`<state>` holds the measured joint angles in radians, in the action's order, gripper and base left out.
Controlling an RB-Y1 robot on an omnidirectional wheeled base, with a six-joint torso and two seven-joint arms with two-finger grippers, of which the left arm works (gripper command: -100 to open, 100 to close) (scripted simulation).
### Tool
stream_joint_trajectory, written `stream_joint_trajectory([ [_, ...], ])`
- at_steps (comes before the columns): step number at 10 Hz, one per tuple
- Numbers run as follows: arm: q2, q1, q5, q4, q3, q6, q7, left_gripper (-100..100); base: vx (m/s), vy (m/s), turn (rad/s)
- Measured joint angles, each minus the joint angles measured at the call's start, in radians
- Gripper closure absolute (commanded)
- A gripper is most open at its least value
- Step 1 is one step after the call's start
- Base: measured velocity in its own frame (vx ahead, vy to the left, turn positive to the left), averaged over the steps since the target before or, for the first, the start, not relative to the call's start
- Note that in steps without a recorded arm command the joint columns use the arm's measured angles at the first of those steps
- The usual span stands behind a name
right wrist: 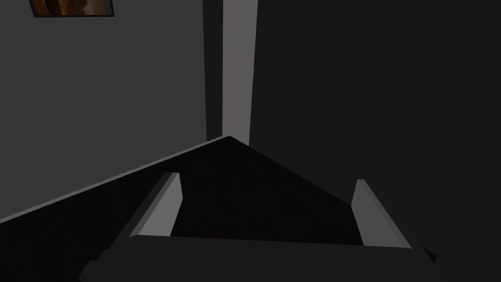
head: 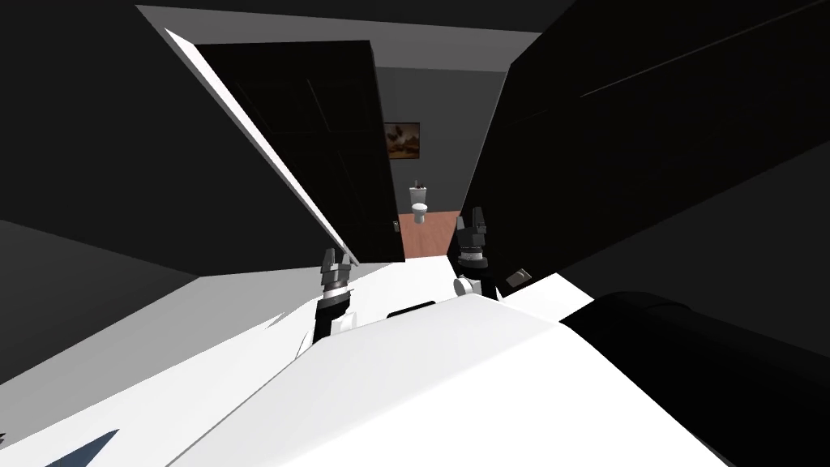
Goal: Pull the door open
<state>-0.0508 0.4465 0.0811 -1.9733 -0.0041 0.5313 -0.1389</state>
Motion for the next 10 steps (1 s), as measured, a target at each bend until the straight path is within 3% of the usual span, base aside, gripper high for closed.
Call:
stream_joint_trajectory([
  [6,-0.029,-0.034,-0.011,0.127,0.010,0.028,-0.011,-100,0.105,-0.039,-0.046],
  [10,-0.046,-0.056,-0.018,0.228,0.016,0.062,-0.017,-100,0.109,-0.050,-0.049],
])
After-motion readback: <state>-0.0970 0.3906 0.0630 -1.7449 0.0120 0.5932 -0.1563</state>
